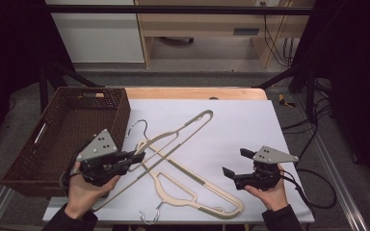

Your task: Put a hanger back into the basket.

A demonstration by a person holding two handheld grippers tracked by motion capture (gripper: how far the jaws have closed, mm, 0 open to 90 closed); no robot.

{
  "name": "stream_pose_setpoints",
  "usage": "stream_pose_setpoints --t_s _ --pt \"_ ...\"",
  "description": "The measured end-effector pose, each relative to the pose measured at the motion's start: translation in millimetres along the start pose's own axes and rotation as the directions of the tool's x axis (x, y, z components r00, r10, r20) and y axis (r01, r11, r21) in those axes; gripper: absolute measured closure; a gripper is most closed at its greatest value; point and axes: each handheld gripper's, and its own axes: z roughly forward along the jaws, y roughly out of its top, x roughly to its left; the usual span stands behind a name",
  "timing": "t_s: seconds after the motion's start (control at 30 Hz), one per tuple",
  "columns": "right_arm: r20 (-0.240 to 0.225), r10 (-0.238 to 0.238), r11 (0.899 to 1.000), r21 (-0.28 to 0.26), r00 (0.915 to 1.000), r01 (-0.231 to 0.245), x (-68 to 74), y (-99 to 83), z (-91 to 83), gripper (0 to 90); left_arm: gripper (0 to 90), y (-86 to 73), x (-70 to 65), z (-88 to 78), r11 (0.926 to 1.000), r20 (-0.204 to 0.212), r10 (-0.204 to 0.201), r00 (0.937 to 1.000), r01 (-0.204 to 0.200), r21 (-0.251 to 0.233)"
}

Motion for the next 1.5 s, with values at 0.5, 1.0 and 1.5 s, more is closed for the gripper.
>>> stream_pose_setpoints --t_s 0.5,1.0,1.5 --pt "0.051 0.0 1.0 0.017 0.9987 -0.001 -0.7 -1.2 -2.2 5.6 86.0 21.2 62.9 -33.9 0.9999 -0.095 0.01 0.9954 -0.01 -0.001" --pt "0.052 -0.005 1.0 0.021 0.9986 0.004 -1.4 -1.2 -1.3 5.9 86.0 4.9 126.1 -53.3 0.9999 -0.186 -0.013 0.9824 0.015 0.008" --pt "0.049 -0.004 1.0 0.029 0.9988 0.003 -1.3 -1.7 1.5 6.0 86.0 -40.4 190.5 -76.6 0.9919 -0.286 -0.114 0.9515 0.126 0.021"
